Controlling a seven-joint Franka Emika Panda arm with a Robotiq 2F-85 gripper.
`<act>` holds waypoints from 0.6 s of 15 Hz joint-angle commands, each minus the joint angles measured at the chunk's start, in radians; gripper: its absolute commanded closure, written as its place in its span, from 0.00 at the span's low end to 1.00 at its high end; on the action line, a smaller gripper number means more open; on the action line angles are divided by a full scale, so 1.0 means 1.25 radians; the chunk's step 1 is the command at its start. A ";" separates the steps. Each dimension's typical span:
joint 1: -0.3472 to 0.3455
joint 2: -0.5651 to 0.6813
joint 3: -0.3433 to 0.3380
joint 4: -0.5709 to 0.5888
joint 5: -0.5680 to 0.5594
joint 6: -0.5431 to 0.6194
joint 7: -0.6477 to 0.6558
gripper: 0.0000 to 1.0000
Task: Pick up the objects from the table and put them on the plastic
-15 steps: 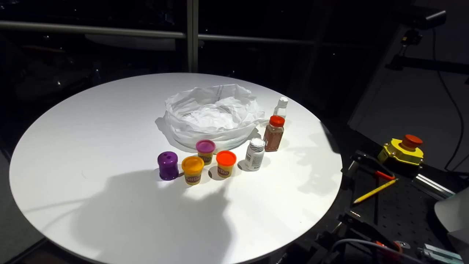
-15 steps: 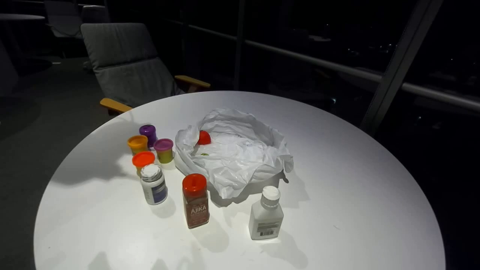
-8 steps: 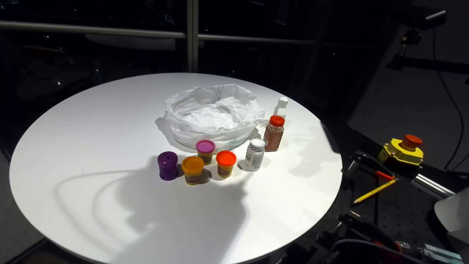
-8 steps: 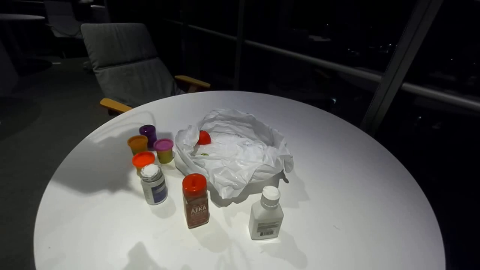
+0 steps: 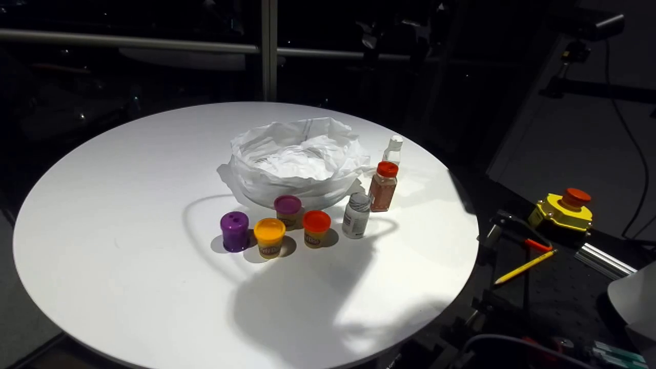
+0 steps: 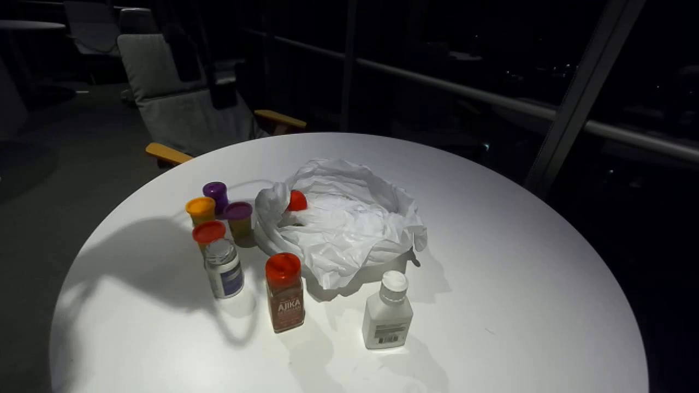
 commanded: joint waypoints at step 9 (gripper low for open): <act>-0.091 0.160 -0.111 -0.017 -0.070 0.118 0.145 0.00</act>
